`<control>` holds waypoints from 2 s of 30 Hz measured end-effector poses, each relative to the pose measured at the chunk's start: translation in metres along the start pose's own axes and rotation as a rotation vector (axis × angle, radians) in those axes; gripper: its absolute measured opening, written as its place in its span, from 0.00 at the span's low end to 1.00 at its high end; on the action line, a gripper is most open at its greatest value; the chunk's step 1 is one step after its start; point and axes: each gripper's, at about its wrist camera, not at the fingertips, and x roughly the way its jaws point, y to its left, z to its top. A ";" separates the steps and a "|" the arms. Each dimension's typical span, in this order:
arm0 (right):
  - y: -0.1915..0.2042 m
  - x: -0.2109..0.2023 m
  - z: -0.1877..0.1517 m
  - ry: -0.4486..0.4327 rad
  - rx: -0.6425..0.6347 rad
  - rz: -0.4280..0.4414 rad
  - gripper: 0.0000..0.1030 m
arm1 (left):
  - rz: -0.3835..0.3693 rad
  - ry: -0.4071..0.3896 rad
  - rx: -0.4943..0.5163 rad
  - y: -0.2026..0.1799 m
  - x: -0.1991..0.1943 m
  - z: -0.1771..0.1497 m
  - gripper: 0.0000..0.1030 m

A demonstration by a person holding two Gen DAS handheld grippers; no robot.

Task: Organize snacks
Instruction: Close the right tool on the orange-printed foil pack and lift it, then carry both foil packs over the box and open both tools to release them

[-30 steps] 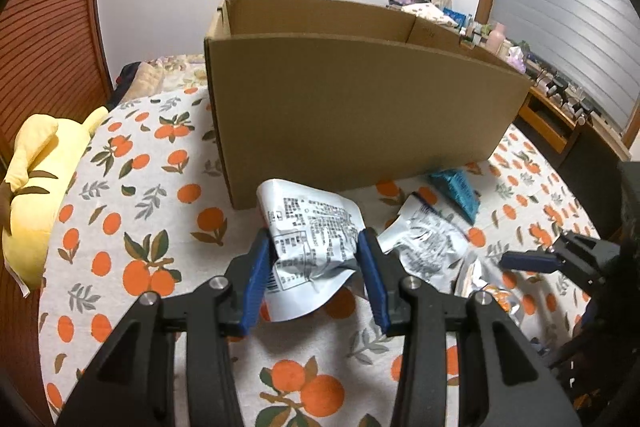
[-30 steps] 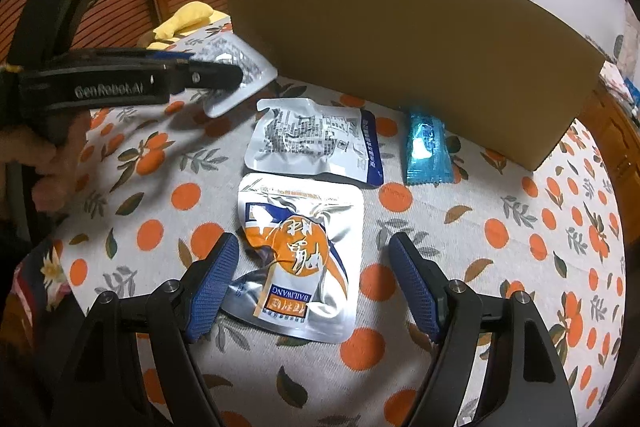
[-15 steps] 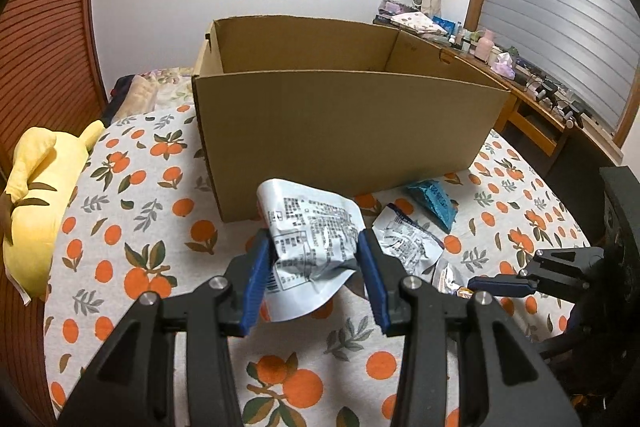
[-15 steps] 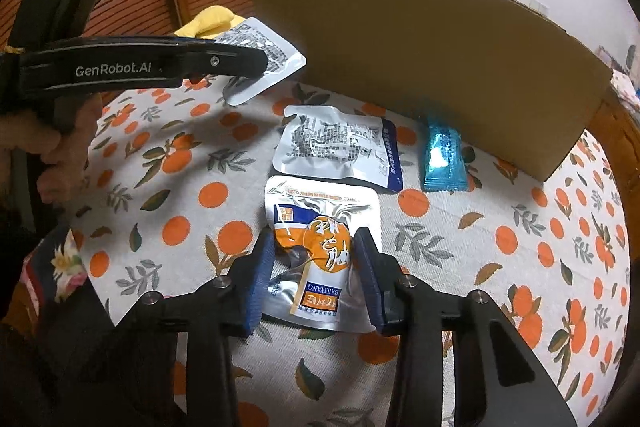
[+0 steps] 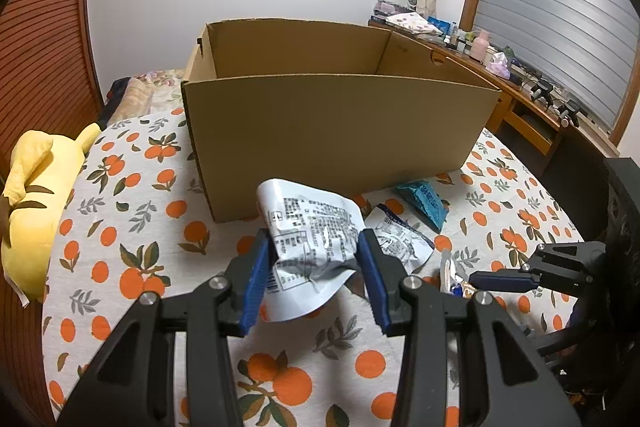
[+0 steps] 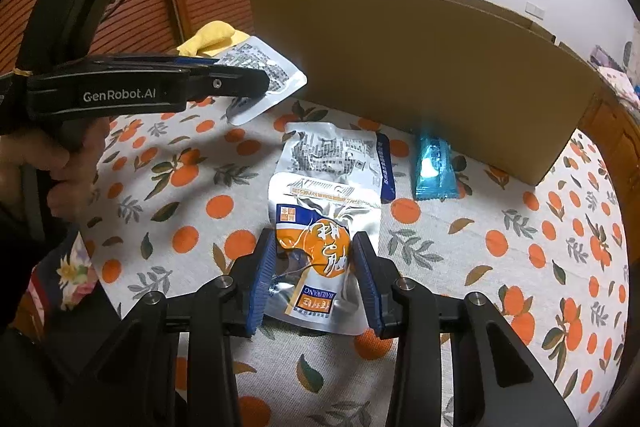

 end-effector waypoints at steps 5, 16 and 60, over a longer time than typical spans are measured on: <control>-0.002 -0.008 0.003 -0.028 -0.002 -0.013 0.31 | -0.004 -0.009 0.004 -0.003 -0.004 0.003 0.41; -0.002 -0.011 0.006 -0.047 -0.016 -0.007 0.26 | -0.005 -0.013 0.013 -0.005 -0.006 0.007 0.41; -0.048 -0.100 0.074 -0.298 -0.045 -0.118 0.05 | -0.067 -0.142 0.094 -0.036 -0.046 0.077 0.41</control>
